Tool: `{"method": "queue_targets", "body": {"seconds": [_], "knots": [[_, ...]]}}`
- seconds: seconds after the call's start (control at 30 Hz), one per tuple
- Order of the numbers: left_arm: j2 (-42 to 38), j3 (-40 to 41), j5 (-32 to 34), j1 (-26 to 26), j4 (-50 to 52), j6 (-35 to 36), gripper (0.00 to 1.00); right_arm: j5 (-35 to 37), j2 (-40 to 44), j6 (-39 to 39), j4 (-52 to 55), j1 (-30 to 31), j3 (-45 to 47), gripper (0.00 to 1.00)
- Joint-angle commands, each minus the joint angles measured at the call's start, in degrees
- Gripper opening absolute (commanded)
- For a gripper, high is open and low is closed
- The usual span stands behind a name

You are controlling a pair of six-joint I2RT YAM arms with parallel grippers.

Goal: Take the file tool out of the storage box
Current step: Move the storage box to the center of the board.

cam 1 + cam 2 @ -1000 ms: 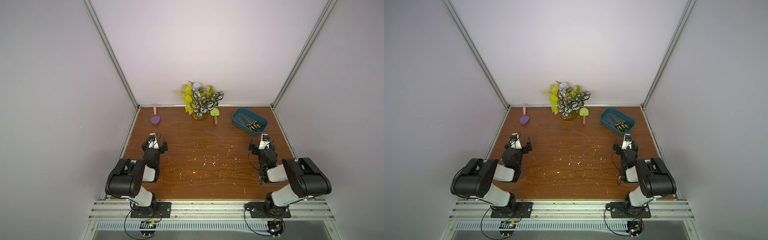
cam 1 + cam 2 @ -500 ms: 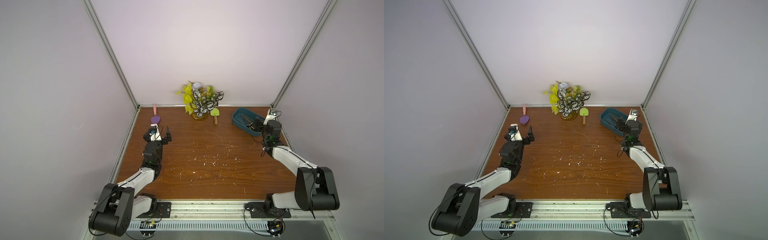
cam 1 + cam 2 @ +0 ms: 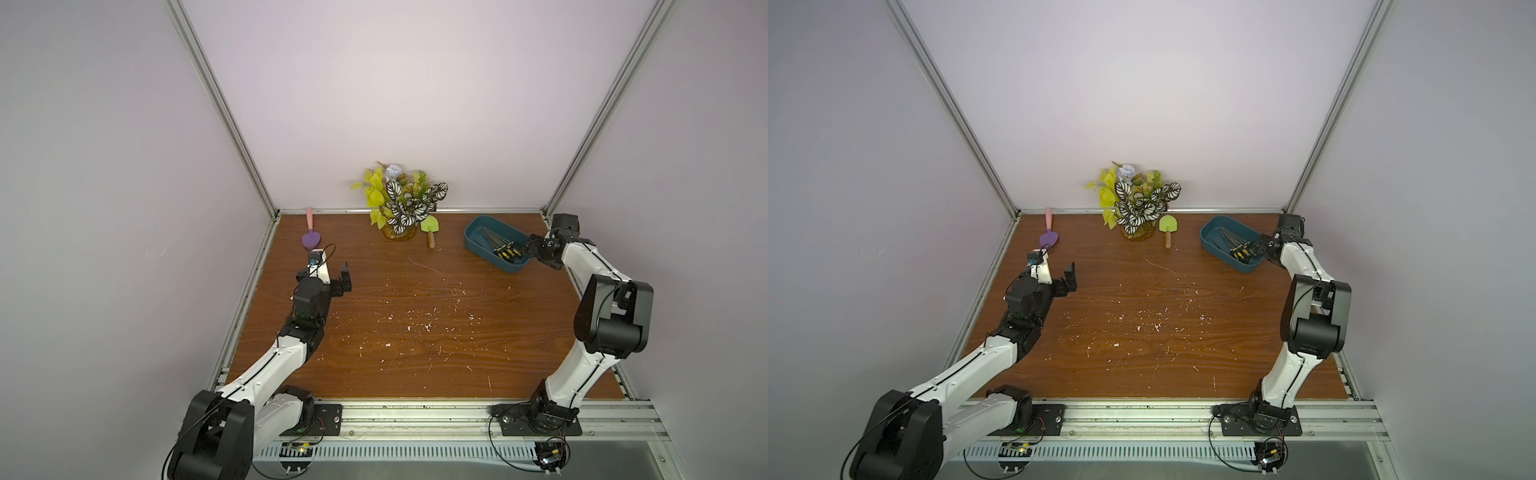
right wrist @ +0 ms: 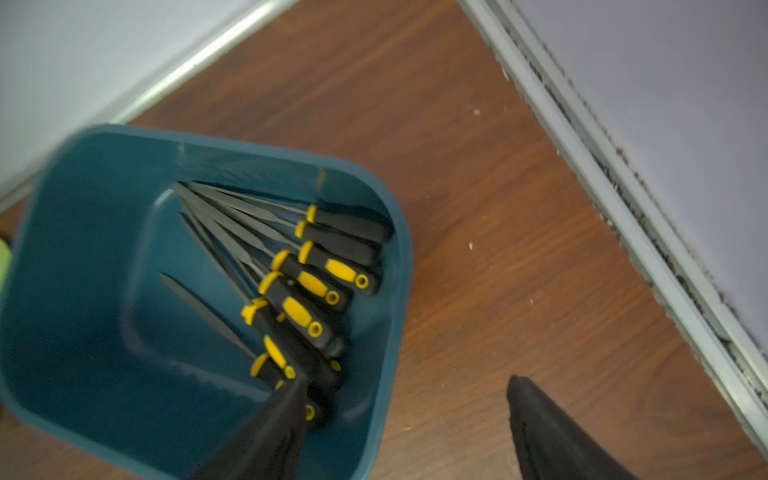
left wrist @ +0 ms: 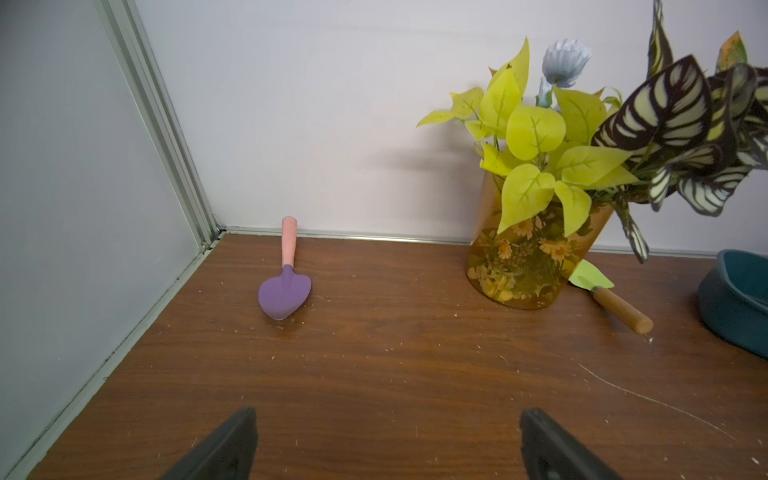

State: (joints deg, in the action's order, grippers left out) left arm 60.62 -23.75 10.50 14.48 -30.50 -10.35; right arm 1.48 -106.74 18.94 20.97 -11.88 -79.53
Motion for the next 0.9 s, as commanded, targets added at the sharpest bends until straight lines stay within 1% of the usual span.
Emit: {"method": "queue_targets", "body": {"seconds": [0.0,0.1,0.13,0.2,0.27,0.33,0.37,0.47,0.57,0.67,0.77,0.87], "knots": [[0.59,-2.29,-1.32,0.73,3.20,-0.29,1.00,-3.63,-1.06,0.21,5.26,-0.19,-2.32,0.74],[1.05,-3.27,-1.43,0.77,4.30,-0.15,1.00,-4.55,-1.50,0.25,3.75,-0.51,-1.47,0.65],[1.06,-3.40,-1.39,0.77,4.47,-0.07,1.00,-4.95,-1.66,0.25,3.49,-0.60,-1.38,0.60],[1.00,-3.59,-1.40,0.72,4.66,-0.10,1.00,-5.62,-2.04,0.35,2.99,-0.86,-1.50,0.46],[0.97,-3.67,-1.28,0.73,4.93,0.02,1.00,-6.03,-2.66,0.39,3.31,-1.01,-1.81,0.38],[0.90,-4.08,-1.10,0.75,5.68,0.23,1.00,-6.22,-2.60,0.12,3.73,-1.28,-1.67,0.26],[0.81,-4.28,-1.04,0.76,6.14,0.33,1.00,-5.99,-2.22,0.13,3.49,-1.42,-1.08,0.22],[0.72,-4.76,-0.94,0.72,6.72,0.67,1.00,-6.18,-1.16,-0.16,3.10,-2.12,0.45,0.15],[0.95,-5.50,-1.59,0.77,7.53,0.68,1.00,-6.23,-0.21,-1.80,4.75,-2.59,1.10,0.00],[1.47,-7.27,-2.06,0.73,9.36,0.86,1.00,-5.56,2.87,-3.41,6.25,-1.87,3.06,0.00],[2.46,-9.07,-3.10,0.73,10.60,1.19,1.00,-2.10,8.18,-4.18,6.71,-0.22,7.03,0.00],[3.98,-10.75,-4.80,0.73,11.07,1.47,1.00,-1.89,14.73,-4.34,6.09,0.18,11.84,0.00]]}}
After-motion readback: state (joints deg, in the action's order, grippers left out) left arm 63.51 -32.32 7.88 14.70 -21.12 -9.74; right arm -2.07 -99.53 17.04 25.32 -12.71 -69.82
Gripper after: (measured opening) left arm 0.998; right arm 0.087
